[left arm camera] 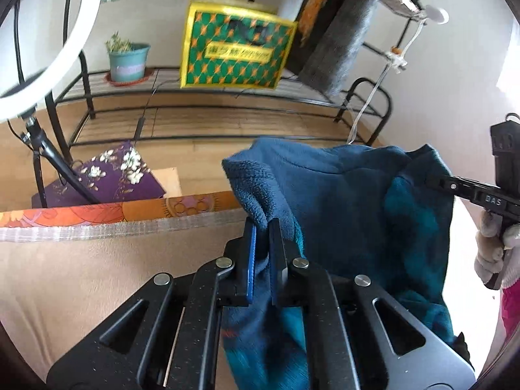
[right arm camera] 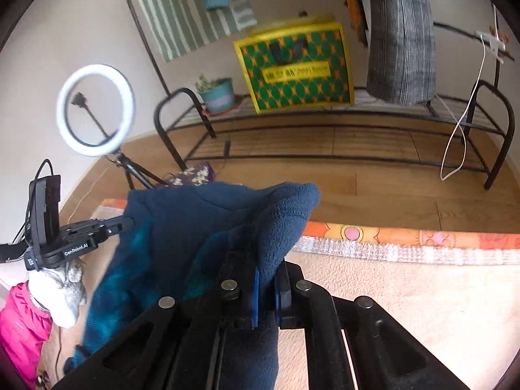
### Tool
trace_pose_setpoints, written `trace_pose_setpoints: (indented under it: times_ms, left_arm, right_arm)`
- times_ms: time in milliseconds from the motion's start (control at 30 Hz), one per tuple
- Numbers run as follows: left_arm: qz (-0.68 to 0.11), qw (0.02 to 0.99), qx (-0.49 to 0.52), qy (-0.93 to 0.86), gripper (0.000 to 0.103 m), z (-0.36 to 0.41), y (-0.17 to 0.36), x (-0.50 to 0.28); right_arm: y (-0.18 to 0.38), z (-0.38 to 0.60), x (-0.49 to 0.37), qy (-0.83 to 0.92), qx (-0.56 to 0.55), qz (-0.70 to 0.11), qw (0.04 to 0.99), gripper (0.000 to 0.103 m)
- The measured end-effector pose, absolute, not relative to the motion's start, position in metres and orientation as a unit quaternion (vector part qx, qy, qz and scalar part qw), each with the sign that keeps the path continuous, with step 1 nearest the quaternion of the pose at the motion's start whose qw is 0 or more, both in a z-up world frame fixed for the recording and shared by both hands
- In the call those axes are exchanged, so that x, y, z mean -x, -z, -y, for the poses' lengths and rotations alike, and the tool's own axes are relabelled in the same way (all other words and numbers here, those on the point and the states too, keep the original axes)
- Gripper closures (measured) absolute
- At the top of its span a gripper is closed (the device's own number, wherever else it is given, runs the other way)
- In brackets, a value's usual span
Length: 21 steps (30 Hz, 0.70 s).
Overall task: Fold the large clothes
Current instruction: 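Fold the gripped jacket end over the bundle and release both tools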
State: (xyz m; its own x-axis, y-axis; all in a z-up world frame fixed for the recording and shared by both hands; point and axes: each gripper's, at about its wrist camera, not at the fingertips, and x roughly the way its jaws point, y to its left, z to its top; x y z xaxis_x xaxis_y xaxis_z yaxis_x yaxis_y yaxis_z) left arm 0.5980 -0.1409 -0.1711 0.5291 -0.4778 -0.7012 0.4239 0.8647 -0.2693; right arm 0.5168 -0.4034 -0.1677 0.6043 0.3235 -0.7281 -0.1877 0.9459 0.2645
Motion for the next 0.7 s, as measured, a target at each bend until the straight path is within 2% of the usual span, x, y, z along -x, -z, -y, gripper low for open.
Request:
trace_pose_setpoints:
  times_ms: [367,700]
  left_arm:
    - [-0.358,0.886,0.022,0.295,0.099,0.124,0.084,-0.485]
    - [-0.359,0.883,0.005,0.303,0.099,0.097,0.079,-0.38]
  right_arm:
    - [0.084,0.369,-0.42,-0.196,-0.062,-0.392,0.897,0.099]
    - [0.073,0.345,-0.313,-0.225,-0.037,-0.403,0.886,0.099]
